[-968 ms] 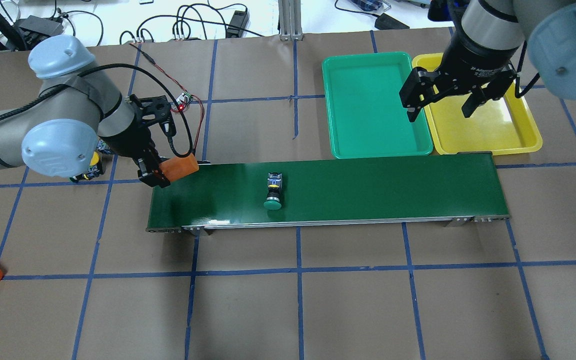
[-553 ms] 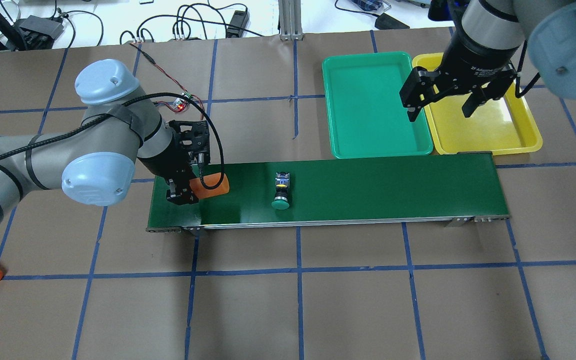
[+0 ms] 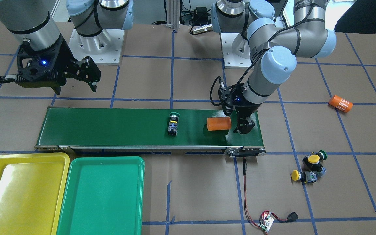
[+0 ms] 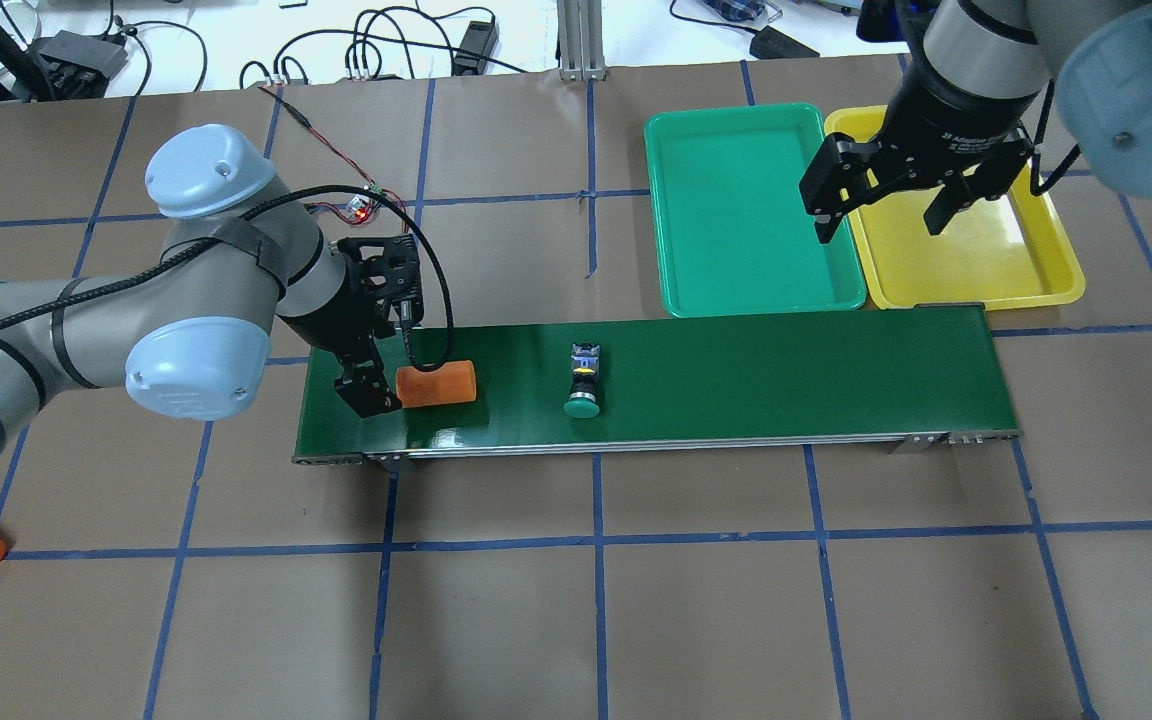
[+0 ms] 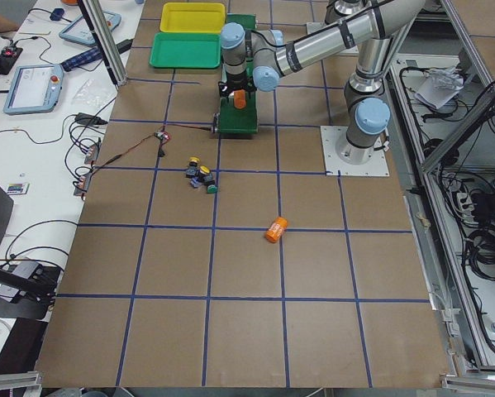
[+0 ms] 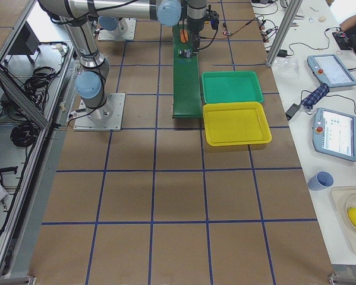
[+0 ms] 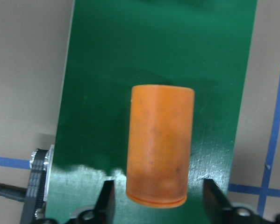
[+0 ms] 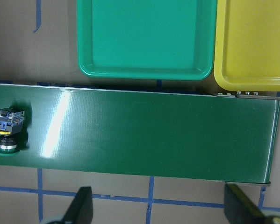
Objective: Sort buttons by color to trays
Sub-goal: 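Place the orange cylinder on the conveyor with the left gripper, then grasp another orange cylinder with left gripper while right gripper lowers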
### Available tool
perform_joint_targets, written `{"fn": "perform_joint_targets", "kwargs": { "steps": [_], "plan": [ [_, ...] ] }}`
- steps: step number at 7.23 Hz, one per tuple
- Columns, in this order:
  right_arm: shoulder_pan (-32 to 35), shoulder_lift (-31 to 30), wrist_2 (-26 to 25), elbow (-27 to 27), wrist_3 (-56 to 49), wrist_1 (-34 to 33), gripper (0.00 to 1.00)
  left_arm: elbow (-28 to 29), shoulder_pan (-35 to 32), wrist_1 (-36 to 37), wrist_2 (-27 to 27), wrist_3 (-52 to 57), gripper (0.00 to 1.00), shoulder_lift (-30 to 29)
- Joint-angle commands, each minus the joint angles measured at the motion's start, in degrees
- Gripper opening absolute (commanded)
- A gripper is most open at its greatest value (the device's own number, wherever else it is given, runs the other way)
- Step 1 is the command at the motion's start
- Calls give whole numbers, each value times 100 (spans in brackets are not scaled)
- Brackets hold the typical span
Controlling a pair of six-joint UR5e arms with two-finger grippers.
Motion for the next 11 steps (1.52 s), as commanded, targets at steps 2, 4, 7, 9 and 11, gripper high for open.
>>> {"fn": "perform_joint_targets", "kwargs": {
  "steps": [2, 4, 7, 9, 11],
  "plan": [
    [0, -17, -9, 0, -7, 0, 100, 132, 1670, -606, 9, -450, 100, 123],
    [-26, -79, 0, -105, -68, 9, 100, 114, 2797, -949, 183, -1084, 100, 184],
    [18, -457, 43, -132, -77, -9, 100, 175, 4276, -644, 623, -1648, 100, -210],
    [26, -439, -26, -62, 132, -105, 100, 158, 4322, -300, 738, -1868, 100, -439],
    [35, -448, 0, -44, 1536, -97, 100, 167, 5117, -300, 1290, -2377, 100, -580]
  ]
}}
